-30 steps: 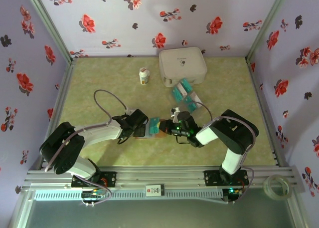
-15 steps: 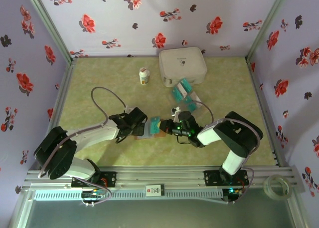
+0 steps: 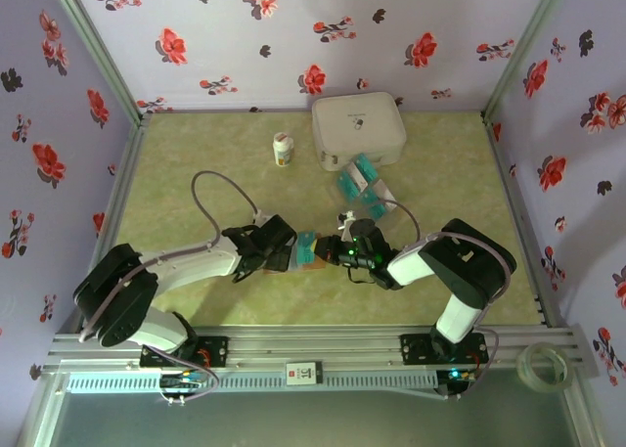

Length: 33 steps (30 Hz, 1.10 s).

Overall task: Put the credit cards into the card holder
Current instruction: Insert the credit card into the card slot.

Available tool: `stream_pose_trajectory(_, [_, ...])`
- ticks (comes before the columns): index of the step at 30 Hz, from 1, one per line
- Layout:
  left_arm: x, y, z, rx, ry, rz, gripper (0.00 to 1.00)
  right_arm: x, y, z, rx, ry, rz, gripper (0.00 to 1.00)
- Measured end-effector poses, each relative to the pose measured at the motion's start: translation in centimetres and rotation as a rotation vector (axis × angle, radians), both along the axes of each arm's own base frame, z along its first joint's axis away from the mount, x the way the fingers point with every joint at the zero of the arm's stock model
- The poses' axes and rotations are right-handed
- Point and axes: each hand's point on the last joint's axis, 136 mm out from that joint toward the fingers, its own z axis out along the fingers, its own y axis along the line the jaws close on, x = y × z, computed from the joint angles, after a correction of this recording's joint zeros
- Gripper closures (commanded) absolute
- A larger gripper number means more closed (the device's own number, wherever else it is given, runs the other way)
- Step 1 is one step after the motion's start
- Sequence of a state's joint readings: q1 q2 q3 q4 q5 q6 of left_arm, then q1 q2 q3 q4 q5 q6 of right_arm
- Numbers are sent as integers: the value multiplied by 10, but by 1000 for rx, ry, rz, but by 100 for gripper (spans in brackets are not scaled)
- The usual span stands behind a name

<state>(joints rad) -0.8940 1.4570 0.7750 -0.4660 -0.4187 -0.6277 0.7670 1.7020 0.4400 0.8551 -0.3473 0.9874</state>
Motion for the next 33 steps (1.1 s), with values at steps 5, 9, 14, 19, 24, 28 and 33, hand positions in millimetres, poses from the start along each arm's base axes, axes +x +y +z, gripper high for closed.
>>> stream_pose_trajectory(5, [0,2,-4,17,4,3,0,0,0,0,-1,1,-1,100])
stream_pose_trajectory(9, [-2,9,-6,50,7,10,0,0,-1,-1,-3,1,-3,100])
stream_pose_trajectory(14, [-5,17,-9,78,12,22,0,0,-1,-1,-4,1,-3,100])
stream_pose_trajectory(19, [-6,22,-12,95,14,37,0,0,-1,-1,-3,1,-3,100])
stream_pose_trajectory(24, [-6,24,-12,101,9,56,0,0,-1,-1,-3,1,-3,100])
stream_pose_trajectory(28, [-6,27,-12,106,7,69,0,0,-1,-1,-3,1,-3,100])
stream_pose_trajectory(33, [-7,28,-14,103,7,83,0,0,-1,-1,-3,1,-3,100])
